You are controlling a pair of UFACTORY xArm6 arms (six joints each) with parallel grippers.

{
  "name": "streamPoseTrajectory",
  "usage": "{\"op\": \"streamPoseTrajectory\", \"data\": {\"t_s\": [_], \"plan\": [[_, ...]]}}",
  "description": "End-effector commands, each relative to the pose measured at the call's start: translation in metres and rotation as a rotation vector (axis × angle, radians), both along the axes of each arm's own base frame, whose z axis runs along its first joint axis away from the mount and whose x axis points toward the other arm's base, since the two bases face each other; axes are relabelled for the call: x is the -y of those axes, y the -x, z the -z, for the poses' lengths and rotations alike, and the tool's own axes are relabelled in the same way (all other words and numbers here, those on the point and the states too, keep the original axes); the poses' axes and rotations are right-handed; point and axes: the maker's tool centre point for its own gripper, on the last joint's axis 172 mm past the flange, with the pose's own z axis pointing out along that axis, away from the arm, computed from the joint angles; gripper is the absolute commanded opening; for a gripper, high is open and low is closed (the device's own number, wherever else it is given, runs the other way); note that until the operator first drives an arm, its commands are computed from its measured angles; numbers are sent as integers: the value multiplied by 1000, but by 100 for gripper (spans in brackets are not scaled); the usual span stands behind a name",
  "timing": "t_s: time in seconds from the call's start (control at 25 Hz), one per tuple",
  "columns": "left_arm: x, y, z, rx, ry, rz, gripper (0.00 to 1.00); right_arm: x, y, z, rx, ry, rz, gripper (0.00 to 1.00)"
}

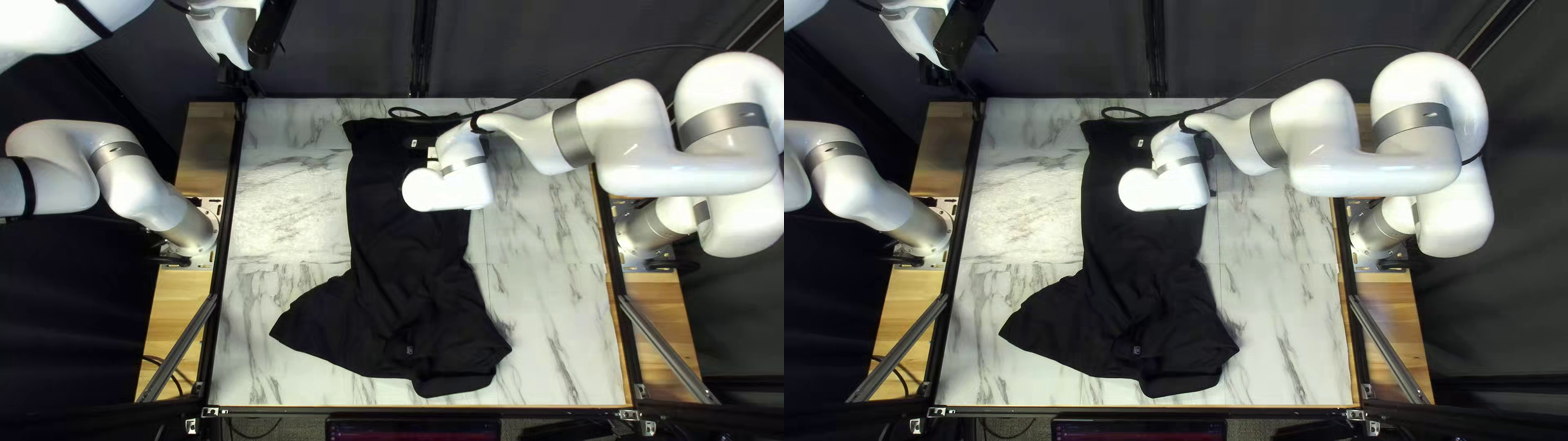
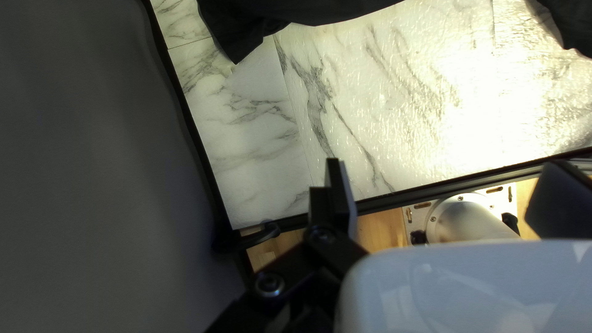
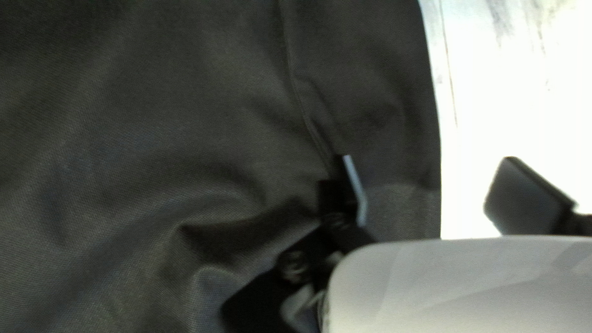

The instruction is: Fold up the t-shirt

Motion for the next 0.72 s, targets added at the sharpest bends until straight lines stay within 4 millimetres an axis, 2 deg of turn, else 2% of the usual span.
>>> {"op": "streamPoseTrajectory", "data": {"t_s": [0.04, 0.4, 0.72], "plan": [[0, 0, 0, 0, 0, 0, 100, 0, -3, -2, 3, 5, -4, 0], [0, 0, 0, 0, 0, 0, 100, 1, -20, -12, 26, 18, -19, 0], [0, 0, 0, 0, 0, 0, 100, -8, -29, -23, 59, 25, -38, 0]]}}
